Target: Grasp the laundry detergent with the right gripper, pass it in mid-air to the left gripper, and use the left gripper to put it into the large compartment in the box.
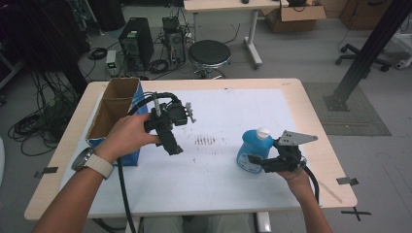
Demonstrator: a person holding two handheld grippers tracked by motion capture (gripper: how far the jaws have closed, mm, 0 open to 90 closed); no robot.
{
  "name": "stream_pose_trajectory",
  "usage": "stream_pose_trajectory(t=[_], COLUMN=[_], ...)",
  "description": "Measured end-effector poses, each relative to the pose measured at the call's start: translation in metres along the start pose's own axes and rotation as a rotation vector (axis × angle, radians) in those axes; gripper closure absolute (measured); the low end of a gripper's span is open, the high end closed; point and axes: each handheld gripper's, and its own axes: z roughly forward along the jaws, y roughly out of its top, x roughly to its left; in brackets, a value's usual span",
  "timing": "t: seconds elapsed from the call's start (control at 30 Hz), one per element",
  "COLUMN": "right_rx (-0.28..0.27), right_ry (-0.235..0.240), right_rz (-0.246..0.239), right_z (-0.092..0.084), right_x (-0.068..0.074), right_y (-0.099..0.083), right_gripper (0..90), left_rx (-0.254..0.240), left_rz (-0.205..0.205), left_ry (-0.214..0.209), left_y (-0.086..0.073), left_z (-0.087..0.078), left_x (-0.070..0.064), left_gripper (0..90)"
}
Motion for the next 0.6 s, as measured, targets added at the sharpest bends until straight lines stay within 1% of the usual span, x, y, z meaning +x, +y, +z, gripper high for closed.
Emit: stream_pose_trajectory(t=[0.17, 0.23, 0.6], right_rx=[-0.004, 0.0, -0.005], right_ry=[0.001, 0.004, 0.007], right_rz=[0.003, -0.003, -0.017], right_z=[-0.0009, -0.0008, -0.0004], right_x=[-0.0002, 0.0003, 0.0003], right_y=[-0.0005, -0.0007, 0.0003], right_gripper=[24.5, 26.2, 31.1], left_rx=[0.001, 0.0, 0.0], left_rz=[0.002, 0.006, 0.004], left_ry=[-0.001, -0.003, -0.003], left_y=[0.0009, 0.0012, 0.0007], left_z=[0.0001, 0.0003, 0.0002], left_x=[-0.0003, -0.0008, -0.0002], left_gripper=[6.2, 6.2, 6.2])
